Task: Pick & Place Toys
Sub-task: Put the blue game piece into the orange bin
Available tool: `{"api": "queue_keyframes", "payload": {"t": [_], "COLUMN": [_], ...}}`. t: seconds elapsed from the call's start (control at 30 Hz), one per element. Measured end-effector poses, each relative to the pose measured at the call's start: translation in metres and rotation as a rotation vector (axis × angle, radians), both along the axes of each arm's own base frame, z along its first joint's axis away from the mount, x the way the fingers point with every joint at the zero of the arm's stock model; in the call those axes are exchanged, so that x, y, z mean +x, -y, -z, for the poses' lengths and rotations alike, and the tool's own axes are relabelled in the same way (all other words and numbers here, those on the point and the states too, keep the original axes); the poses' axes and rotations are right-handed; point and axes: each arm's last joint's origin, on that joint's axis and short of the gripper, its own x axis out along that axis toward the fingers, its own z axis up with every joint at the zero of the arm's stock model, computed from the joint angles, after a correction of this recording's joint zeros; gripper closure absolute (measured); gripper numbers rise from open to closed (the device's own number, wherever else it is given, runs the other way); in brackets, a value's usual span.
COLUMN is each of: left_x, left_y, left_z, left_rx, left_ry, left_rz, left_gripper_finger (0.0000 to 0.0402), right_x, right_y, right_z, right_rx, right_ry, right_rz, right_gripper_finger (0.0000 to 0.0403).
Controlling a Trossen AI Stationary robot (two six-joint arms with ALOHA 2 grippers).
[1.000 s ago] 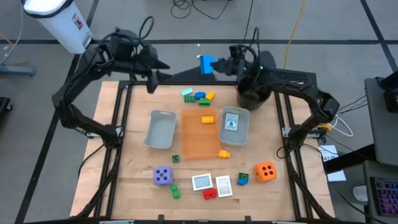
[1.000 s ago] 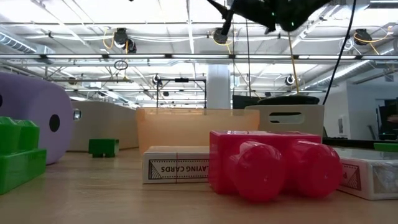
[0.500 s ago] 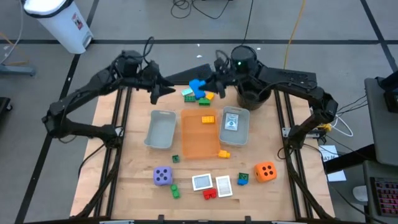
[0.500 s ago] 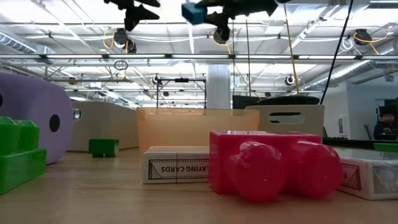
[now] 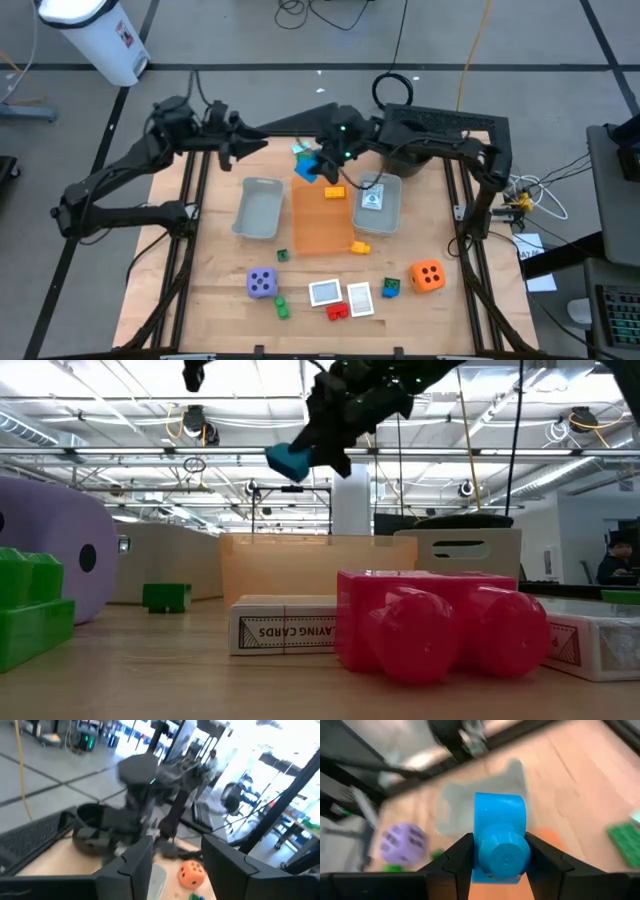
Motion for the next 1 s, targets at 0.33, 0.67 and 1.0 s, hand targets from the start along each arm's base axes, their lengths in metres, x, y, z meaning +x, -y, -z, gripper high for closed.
{"api": "queue_keyframes", "payload": {"t": [0.33, 0.67, 1.0], "left_x": [-0.016, -0.016, -0.018], "left_y": [0.011, 0.012, 0.009], "left_z": [-0.011, -0.009, -0.006], "left_rx": [0.039, 0.047, 0.039], "left_ry": [0.060, 0.039, 0.019], "left_rz": [-0.003, 0.032, 0.015], "left_gripper_finger": [0.0217, 0.0222, 0.0227], "right_x": [0.033, 0.059, 0.072], "right_y": [0.009, -0.003, -0.013], "right_z": [-0.023, 0.023, 0.057], "right_rx": [-0.314, -0.360, -0.407], "right_ry": [-0.184, -0.401, -0.500], "right_rz": [-0.043, -0.179, -0.251], "right_gripper_finger": [0.0264, 0.0264, 0.0264]}}
